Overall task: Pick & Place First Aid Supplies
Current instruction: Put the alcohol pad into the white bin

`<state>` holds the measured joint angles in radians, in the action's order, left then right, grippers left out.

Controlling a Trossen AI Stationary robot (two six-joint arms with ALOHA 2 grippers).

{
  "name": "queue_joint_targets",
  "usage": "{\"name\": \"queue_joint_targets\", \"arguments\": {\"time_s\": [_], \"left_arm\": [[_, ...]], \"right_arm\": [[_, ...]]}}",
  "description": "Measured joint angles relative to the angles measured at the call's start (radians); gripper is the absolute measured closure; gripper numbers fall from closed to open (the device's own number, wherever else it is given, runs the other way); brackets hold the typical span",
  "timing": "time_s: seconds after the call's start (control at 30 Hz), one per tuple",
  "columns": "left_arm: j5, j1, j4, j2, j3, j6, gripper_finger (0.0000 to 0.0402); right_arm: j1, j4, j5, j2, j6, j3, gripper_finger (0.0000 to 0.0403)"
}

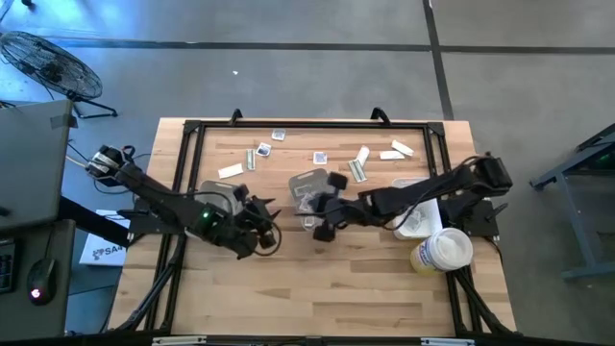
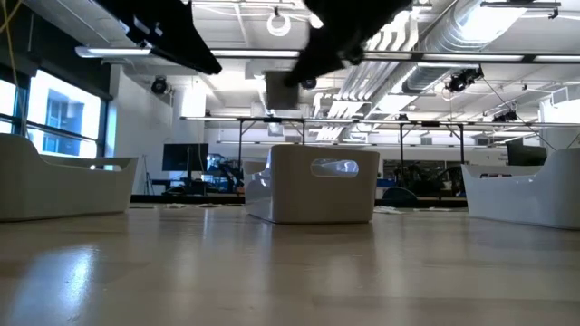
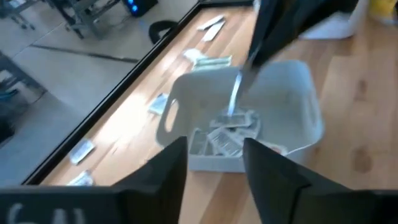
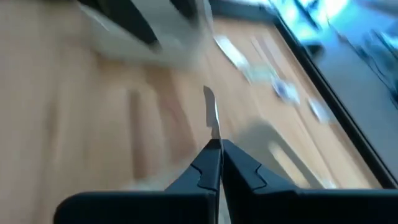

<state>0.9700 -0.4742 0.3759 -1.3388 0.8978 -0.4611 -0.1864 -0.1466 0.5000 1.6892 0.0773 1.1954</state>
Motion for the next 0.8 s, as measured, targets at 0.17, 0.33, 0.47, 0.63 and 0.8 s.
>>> {"name": "queue_joint_targets", "arguments": {"time_s": [0.17, 0.33, 0.47, 0.63, 0.8], "left_arm": [[-0.04, 0.048, 0.051, -0.003, -0.006, -0.061, 0.0215], [-0.064, 0.089, 0.017, -0.006, -0.058, -0.074, 0.0212], [-0.095, 0.121, -0.009, -0.006, -0.08, -0.105, 0.0212], [-0.16, 0.159, -0.068, -0.012, -0.081, -0.115, 0.0212], [-0.226, 0.167, -0.09, -0.029, -0.083, -0.096, 0.0211]], "right_arm": [[0.0, -0.47, 0.098, -0.113, 0.24, 0.002, 0.0401], [0.002, -1.055, 0.103, -0.17, 0.652, 0.002, 0.0402], [-0.006, -1.369, -0.004, -0.174, 0.899, 0.0, 0.0402], [-0.025, -1.401, -0.15, -0.182, 0.95, -0.043, 0.0402], [-0.034, -1.397, -0.252, -0.186, 0.978, -0.195, 0.0403]]}}
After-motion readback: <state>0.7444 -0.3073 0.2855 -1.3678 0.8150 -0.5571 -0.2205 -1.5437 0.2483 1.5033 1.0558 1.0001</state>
